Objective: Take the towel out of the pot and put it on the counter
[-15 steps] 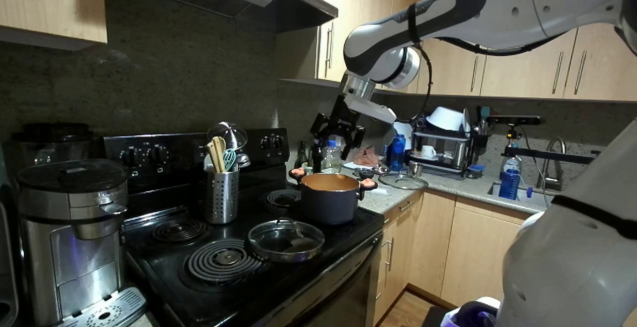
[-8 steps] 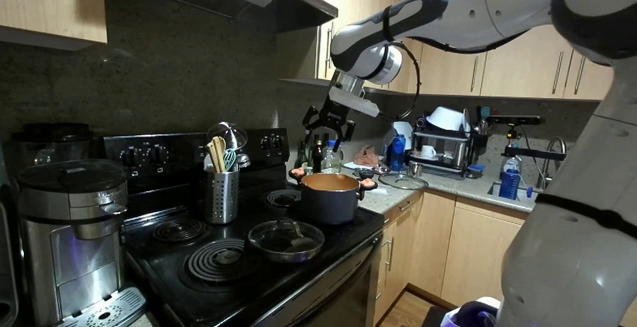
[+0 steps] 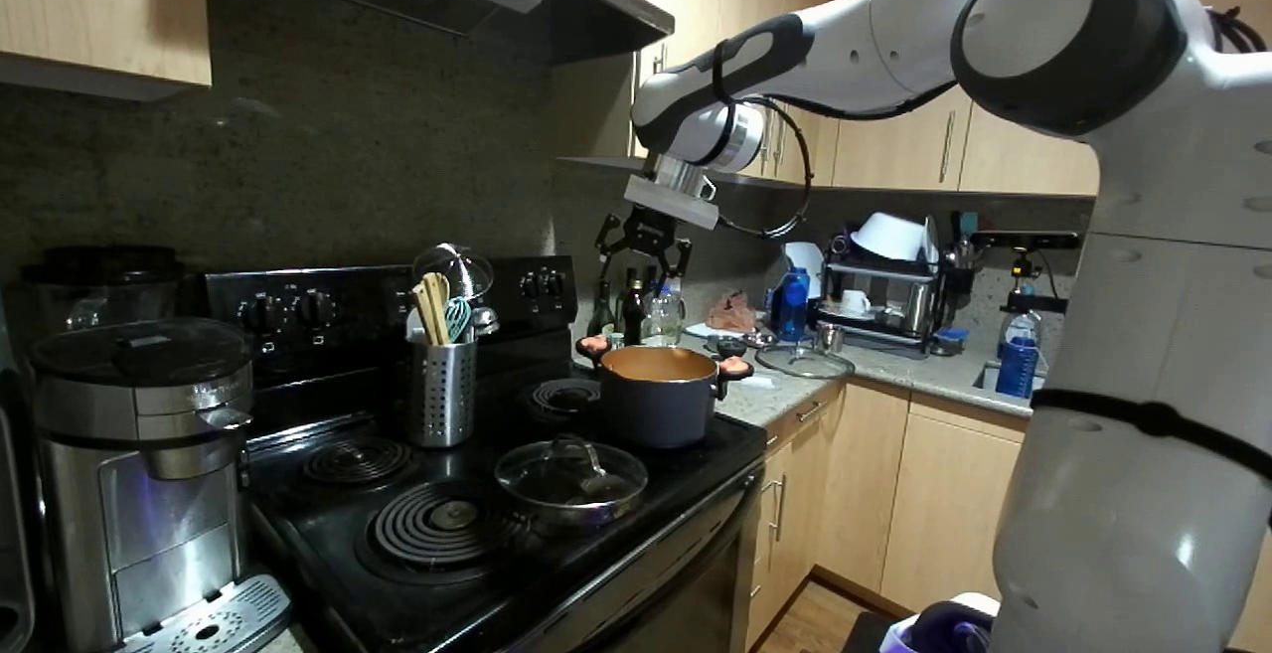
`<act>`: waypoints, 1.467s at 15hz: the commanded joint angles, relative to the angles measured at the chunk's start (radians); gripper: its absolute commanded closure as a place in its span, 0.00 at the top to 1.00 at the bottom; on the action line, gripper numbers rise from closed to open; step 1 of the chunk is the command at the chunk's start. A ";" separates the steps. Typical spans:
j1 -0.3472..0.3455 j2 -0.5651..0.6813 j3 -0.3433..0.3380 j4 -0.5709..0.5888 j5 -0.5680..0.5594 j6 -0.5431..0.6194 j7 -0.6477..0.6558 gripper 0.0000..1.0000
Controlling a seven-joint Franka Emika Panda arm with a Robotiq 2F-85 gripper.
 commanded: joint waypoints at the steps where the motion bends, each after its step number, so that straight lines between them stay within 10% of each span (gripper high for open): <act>1: 0.003 0.003 -0.003 0.007 0.000 -0.004 0.000 1.00; 22: -0.073 0.426 -0.097 0.321 0.038 -0.062 0.247 1.00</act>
